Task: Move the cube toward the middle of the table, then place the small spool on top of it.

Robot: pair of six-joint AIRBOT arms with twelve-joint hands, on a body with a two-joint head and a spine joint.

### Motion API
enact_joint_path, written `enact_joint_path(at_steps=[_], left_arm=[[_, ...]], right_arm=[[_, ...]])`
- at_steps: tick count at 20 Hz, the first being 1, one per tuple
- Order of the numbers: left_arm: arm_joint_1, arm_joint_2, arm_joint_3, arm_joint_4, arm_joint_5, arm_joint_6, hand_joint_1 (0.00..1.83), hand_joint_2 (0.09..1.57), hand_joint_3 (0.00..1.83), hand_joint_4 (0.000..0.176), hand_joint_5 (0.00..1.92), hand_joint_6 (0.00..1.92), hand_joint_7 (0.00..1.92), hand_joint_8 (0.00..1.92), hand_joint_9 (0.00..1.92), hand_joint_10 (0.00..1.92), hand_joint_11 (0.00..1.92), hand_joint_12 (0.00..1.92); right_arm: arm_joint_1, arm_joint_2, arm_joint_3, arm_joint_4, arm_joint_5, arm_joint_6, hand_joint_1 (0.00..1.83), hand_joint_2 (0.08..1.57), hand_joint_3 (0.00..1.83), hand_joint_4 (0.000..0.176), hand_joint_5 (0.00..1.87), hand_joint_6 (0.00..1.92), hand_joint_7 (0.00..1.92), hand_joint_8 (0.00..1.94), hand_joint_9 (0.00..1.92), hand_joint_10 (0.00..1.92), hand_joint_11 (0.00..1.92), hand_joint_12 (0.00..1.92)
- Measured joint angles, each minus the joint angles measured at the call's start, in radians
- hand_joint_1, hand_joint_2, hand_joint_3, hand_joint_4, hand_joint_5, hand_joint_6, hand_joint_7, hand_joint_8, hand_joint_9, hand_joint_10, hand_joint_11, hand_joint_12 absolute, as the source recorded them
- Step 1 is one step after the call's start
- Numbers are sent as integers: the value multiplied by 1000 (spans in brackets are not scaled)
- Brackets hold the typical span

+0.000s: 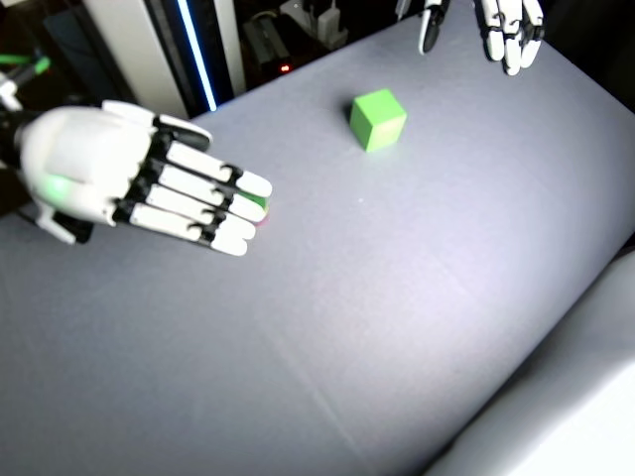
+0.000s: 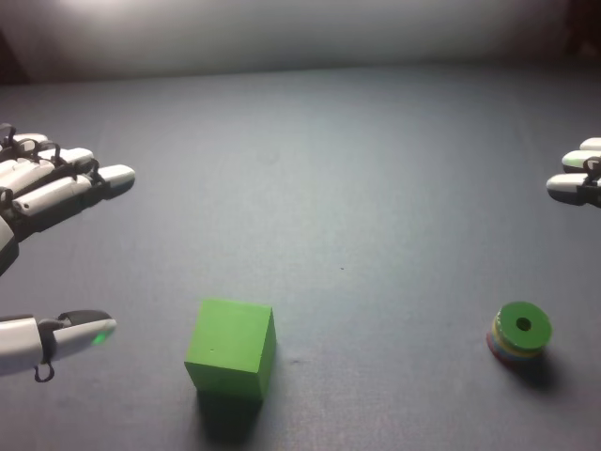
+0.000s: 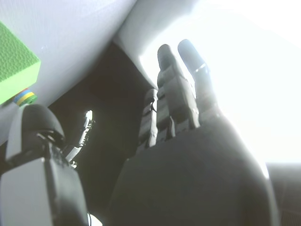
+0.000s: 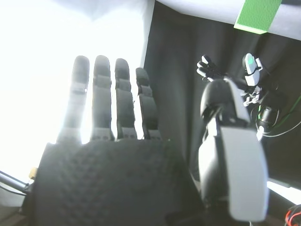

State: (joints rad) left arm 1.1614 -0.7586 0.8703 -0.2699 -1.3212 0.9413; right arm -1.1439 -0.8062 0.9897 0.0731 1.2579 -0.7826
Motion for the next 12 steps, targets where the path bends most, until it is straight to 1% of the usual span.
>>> enact_joint_path(at_steps=[1,2,4,5,6,7,8,10,12], left_arm=[[0,0,0,0,0,0,575,995,1,176,254,1,218,0,244,2,0,508],[0,0,0,-1,0,0,591,992,0,172,267,5,225,3,251,5,0,507],[0,0,0,1,2,0,580,992,0,176,272,5,228,3,251,3,0,512],[-7,0,0,9,12,-3,582,989,0,176,264,1,219,2,248,1,0,497],[-16,0,3,20,20,-7,581,987,0,171,264,1,217,1,248,1,0,493],[-29,0,8,36,32,-8,588,970,0,172,266,2,220,2,245,0,0,486],[-47,-12,16,47,43,-13,564,947,0,175,239,1,213,1,225,1,0,438],[-89,-30,28,84,101,-26,524,911,0,176,165,0,165,0,208,0,0,458],[-144,-55,48,160,169,-56,568,858,0,176,113,0,130,0,212,1,0,481]], right_arm=[[0,0,0,0,1,1,605,1334,2,0,382,1,272,0,250,6,67,610],[0,0,0,0,0,1,571,1336,2,0,375,0,265,0,250,4,84,624],[0,0,0,0,0,2,658,1326,0,0,408,8,301,9,293,13,114,642],[2,0,0,-3,0,2,663,1328,0,0,401,3,294,4,280,5,95,631],[3,0,0,-3,-2,3,661,1327,0,0,398,1,290,1,280,4,93,627],[3,0,0,-6,0,3,666,1323,0,0,407,0,298,0,271,1,99,581],[7,0,0,-7,-2,3,660,1321,0,0,407,0,304,0,269,0,118,536],[7,0,0,-10,0,3,643,1329,3,0,411,2,302,1,280,6,130,515],[7,0,1,-11,-2,3,658,1343,3,0,398,0,309,0,288,0,141,444]])
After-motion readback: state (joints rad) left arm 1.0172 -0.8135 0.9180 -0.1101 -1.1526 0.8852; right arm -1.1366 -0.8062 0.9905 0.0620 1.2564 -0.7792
